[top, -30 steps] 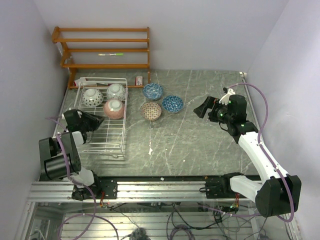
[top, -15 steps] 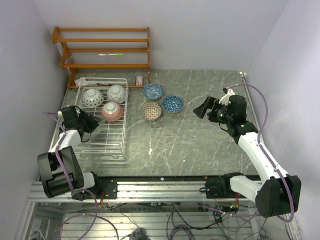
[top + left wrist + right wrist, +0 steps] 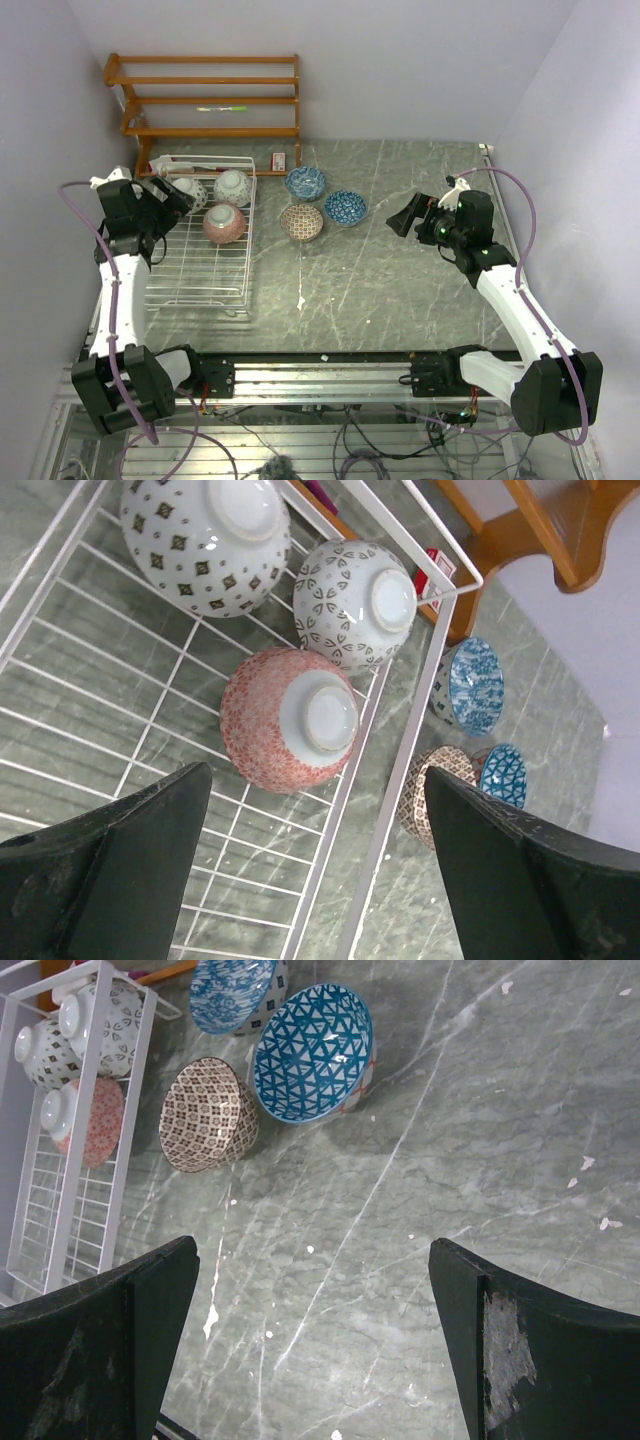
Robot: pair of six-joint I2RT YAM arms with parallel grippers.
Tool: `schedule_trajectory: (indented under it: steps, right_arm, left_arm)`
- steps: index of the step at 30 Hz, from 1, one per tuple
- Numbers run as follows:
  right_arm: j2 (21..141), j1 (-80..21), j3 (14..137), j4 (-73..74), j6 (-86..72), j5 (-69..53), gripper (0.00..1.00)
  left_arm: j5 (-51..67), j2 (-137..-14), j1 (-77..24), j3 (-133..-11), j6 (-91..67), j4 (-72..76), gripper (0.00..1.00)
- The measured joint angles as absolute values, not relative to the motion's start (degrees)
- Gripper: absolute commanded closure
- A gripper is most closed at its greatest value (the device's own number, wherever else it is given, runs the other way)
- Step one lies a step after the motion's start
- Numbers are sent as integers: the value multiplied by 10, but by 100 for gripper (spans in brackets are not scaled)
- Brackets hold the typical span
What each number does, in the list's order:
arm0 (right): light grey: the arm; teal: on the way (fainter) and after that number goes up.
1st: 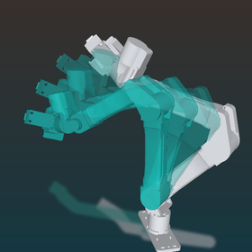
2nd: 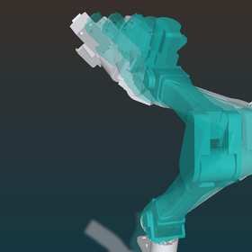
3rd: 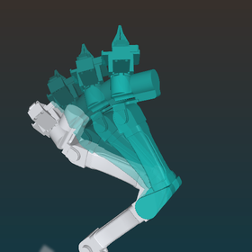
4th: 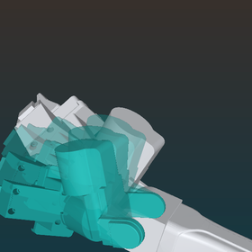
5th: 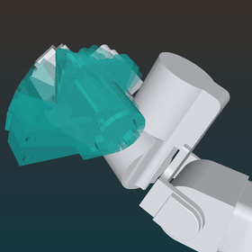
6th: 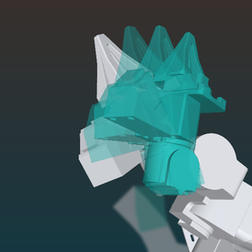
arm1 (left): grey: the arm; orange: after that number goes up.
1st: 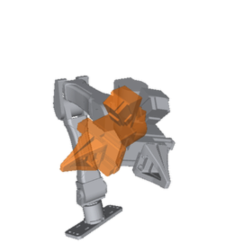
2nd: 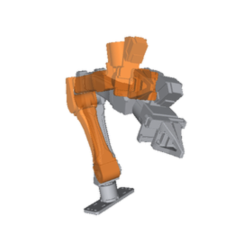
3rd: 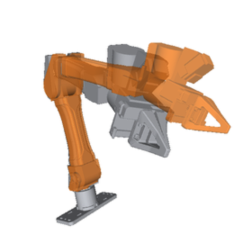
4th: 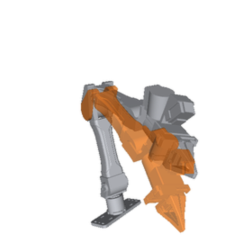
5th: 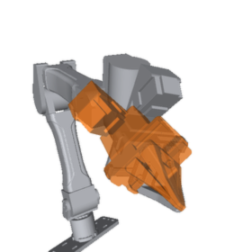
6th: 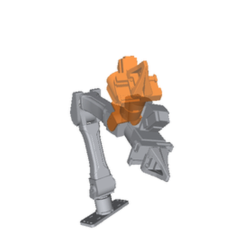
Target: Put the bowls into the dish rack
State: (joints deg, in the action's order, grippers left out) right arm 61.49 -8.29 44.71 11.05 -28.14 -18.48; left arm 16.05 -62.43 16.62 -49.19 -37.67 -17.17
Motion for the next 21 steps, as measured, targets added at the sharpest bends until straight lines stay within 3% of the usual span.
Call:
schedule_trajectory:
  steps: [11,17,21]
  right_arm:
    - [628,-83,447,110,-283,-187,0]
    - [637,-83,447,110,-283,-187,0]
    - [639,-83,445,105,-283,-189,0]
  left_arm:
    - [-3,-719,-4,-617,-271,-262,0]
    - [-85,-785,-78,-655,-250,-272,5]
    - [-128,-818,-86,-661,-245,-280,20]
